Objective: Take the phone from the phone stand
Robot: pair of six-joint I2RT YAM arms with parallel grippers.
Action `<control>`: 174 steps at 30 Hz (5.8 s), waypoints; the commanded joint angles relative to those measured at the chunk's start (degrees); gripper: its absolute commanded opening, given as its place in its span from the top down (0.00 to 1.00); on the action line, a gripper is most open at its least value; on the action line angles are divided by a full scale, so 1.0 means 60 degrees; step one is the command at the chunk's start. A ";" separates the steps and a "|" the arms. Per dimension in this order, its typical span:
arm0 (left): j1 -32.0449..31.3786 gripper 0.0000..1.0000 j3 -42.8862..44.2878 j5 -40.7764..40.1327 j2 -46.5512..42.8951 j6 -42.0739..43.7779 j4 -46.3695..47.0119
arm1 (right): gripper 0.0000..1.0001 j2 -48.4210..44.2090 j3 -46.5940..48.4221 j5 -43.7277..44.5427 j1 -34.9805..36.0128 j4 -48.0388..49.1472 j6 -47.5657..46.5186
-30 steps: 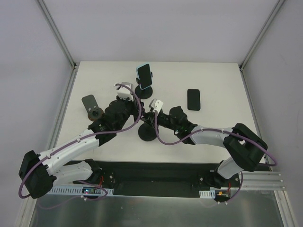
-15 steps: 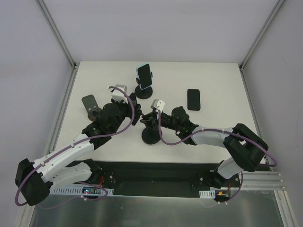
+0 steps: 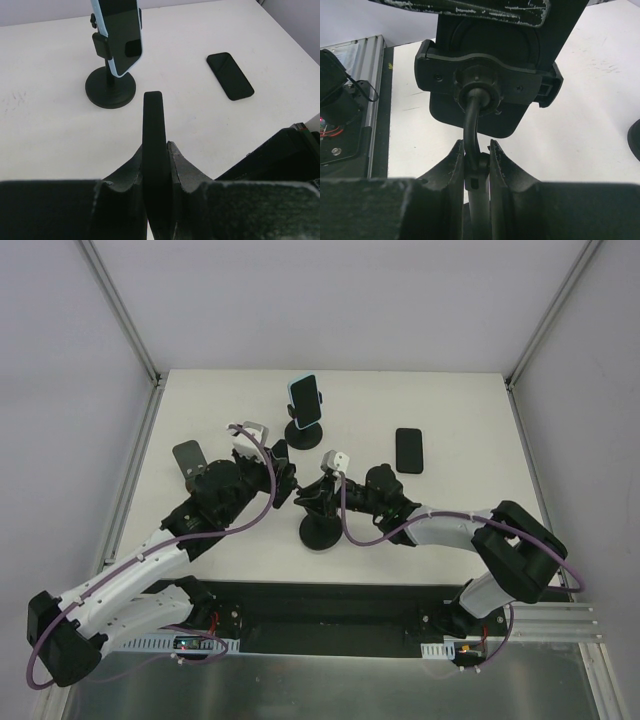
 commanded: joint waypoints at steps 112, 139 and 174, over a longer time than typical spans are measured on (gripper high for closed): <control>-0.1456 1.00 0.1802 -0.2343 0.2379 0.1421 0.2871 | 0.99 -0.2326 0.0680 -0.4214 -0.0500 -0.3386 0.0334; -0.1893 1.00 0.1143 -0.1826 0.1426 0.0938 0.1403 | 0.49 -0.3454 -0.0286 -0.1462 -0.1117 -0.3401 0.0613; -0.2876 1.00 0.1509 -0.2019 0.2262 0.0336 0.1024 | 0.99 -0.1213 0.0900 -0.1631 -0.0691 -0.1936 0.0657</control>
